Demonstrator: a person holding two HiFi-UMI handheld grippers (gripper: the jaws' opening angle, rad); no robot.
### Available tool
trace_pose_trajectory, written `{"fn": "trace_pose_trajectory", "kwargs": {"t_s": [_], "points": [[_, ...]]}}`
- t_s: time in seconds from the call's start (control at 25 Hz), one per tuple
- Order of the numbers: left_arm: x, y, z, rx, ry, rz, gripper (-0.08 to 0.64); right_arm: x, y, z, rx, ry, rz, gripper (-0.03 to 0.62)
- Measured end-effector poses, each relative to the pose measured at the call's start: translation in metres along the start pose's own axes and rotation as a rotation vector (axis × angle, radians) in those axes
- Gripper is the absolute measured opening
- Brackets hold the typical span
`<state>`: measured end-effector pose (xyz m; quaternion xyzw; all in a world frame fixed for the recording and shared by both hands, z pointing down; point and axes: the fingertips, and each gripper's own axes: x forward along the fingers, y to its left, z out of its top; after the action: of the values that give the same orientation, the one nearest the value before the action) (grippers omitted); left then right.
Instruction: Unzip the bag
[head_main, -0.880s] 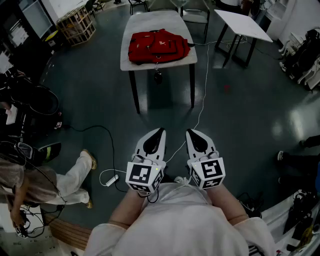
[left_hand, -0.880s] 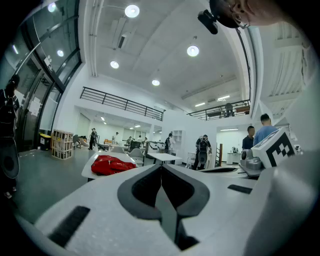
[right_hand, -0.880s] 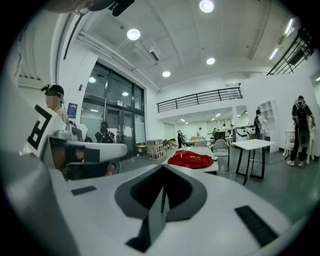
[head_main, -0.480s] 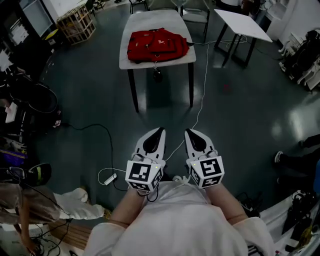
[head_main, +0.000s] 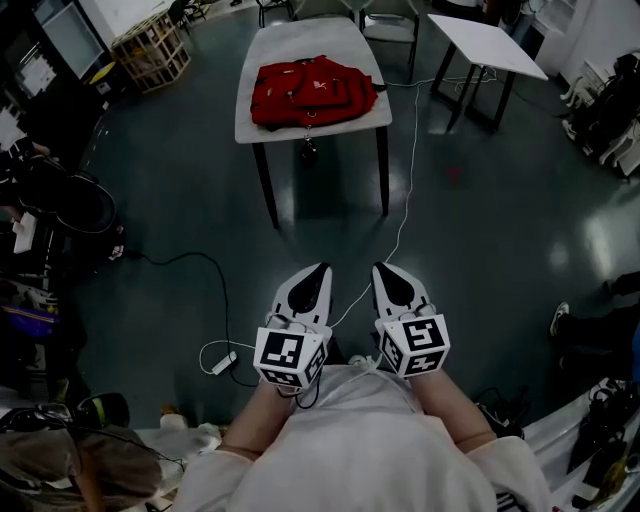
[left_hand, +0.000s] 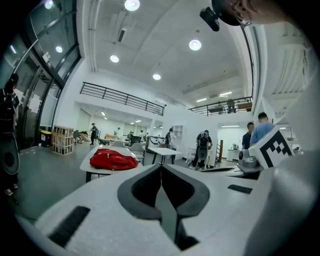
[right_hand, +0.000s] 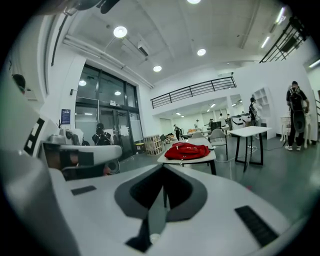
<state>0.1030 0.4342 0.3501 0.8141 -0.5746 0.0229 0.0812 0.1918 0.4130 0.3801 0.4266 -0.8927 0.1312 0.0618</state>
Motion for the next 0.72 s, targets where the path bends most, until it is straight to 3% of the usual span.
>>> {"fn": "trace_pose_trajectory", "kwargs": {"t_s": [0.4,0.72], "points": [[0.072,0.066,0.001,0.013,0.011,-0.017,0.021,0.081,-0.028,0.006,0.042,0.015,-0.029,0.028],[0.158,0.173,0.020,-0.018,0.043,-0.058,0.020,0.207,-0.040,0.034,0.061,0.056,-0.072,0.028]]}}
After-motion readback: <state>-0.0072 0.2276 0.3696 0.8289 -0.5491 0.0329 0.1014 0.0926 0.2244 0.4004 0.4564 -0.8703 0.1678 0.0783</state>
